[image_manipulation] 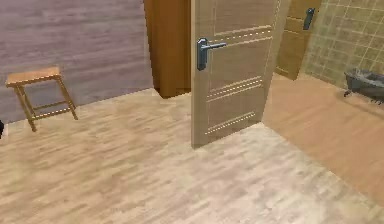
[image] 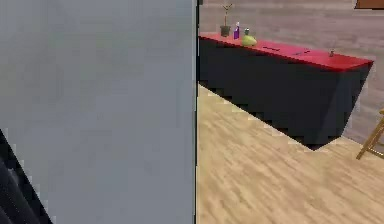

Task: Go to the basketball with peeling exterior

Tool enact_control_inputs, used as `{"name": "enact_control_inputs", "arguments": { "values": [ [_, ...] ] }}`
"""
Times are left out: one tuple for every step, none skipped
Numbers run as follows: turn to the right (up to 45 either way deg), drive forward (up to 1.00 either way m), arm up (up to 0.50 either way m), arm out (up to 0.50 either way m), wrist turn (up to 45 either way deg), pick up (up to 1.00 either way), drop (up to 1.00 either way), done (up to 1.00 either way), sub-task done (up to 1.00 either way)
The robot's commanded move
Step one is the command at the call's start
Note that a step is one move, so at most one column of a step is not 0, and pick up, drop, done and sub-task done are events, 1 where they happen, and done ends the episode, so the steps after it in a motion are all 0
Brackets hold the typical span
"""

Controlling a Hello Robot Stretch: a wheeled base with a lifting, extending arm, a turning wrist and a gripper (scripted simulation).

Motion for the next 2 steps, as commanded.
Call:
{"name": "enact_control_inputs", "arguments": {
  "values": [
    [45.0,0.00,0.00,0.00,0.0,0.00,0.00,0.00,0.00],
    [12.0,0.00,0.00,0.00,0.0,0.00,0.00,0.00,0.00]
  ]
}}
